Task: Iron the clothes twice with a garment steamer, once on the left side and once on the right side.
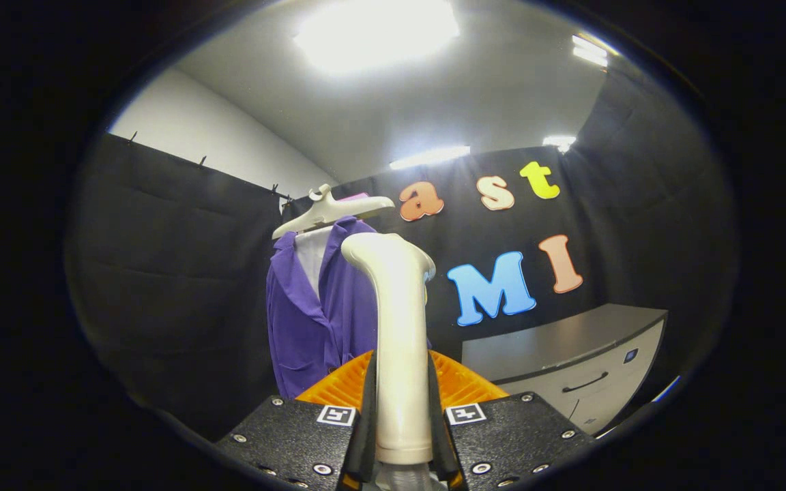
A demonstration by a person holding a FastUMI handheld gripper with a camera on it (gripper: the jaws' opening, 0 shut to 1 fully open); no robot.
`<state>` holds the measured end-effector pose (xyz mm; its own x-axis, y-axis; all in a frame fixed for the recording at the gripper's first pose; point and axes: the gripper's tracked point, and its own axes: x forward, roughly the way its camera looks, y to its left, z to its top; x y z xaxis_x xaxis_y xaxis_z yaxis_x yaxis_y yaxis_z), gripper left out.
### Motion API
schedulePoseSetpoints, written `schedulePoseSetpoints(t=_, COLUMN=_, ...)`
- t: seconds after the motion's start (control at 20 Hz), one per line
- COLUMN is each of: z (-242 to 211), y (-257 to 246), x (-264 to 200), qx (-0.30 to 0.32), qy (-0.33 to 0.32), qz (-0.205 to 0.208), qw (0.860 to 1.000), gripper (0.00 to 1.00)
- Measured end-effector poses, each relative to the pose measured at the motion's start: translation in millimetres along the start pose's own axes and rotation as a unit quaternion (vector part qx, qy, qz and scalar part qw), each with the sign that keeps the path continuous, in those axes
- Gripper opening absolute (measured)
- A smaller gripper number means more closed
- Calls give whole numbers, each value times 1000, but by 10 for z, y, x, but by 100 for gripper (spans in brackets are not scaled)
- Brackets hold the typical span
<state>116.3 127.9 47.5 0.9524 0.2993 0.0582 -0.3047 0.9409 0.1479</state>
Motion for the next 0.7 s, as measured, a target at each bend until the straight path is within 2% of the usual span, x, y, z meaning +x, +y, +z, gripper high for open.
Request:
schedulePoseSetpoints(t=0.4, z=330, y=360, x=730, qx=-13, qy=-12, qz=38, qw=999, gripper=34)
schedulePoseSetpoints(t=0.7, z=407, y=656, x=1293, qx=-31, qy=-9, qz=63, qw=997, gripper=34)
